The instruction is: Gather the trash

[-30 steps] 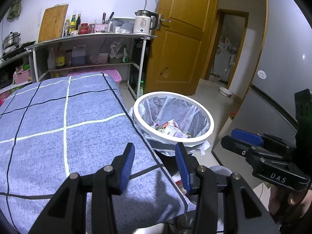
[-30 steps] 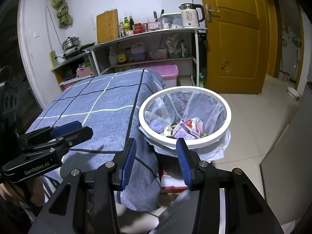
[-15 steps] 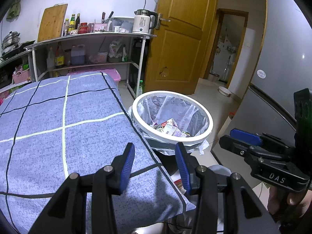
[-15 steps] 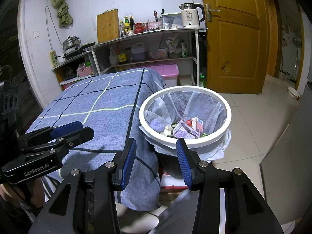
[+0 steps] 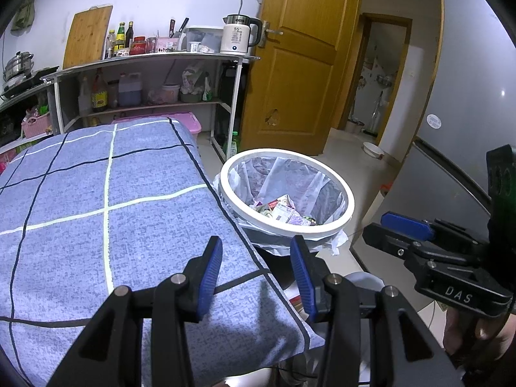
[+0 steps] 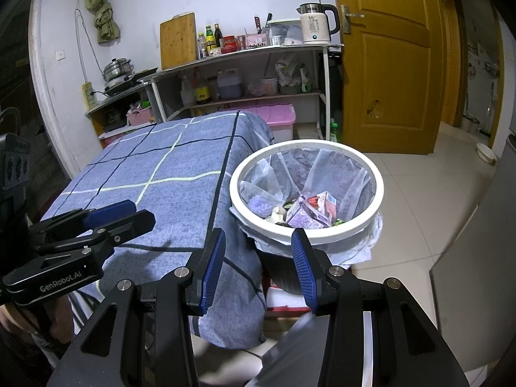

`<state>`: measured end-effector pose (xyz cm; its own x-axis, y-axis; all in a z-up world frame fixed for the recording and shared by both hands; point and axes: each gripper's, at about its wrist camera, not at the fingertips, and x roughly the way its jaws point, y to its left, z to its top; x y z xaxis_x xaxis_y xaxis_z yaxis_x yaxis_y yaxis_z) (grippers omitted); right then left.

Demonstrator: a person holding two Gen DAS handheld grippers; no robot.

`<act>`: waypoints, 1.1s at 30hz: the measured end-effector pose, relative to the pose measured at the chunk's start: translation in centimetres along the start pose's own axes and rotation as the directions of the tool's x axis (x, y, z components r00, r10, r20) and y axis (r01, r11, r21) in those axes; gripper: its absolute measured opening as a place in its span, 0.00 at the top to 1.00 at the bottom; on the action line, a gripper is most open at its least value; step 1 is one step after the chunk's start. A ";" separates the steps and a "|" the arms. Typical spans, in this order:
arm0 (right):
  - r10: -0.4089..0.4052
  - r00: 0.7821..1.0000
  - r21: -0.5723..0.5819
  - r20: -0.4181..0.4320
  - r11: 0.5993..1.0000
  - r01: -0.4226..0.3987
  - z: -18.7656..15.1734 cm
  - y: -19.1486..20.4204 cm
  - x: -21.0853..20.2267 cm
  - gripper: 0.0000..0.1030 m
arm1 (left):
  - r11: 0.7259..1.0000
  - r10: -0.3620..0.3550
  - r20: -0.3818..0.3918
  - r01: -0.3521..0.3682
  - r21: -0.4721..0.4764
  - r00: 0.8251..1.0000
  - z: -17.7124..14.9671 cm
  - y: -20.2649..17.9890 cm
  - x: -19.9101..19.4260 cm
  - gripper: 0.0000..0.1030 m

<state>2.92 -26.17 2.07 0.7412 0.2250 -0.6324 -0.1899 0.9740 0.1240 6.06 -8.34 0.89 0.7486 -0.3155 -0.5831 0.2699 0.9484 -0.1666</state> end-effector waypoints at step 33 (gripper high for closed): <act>-0.001 1.000 -0.002 -0.003 1.000 0.001 0.0 0.0 0.0 0.58 | 1.000 0.012 -0.003 -0.012 0.006 1.000 -0.1 -0.1 -0.1 0.56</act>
<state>2.96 -26.16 2.07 0.7397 0.2240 -0.6346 -0.1902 0.9741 0.1222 5.85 -8.40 0.88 0.7501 -0.3037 -0.5875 0.2643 0.9520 -0.1547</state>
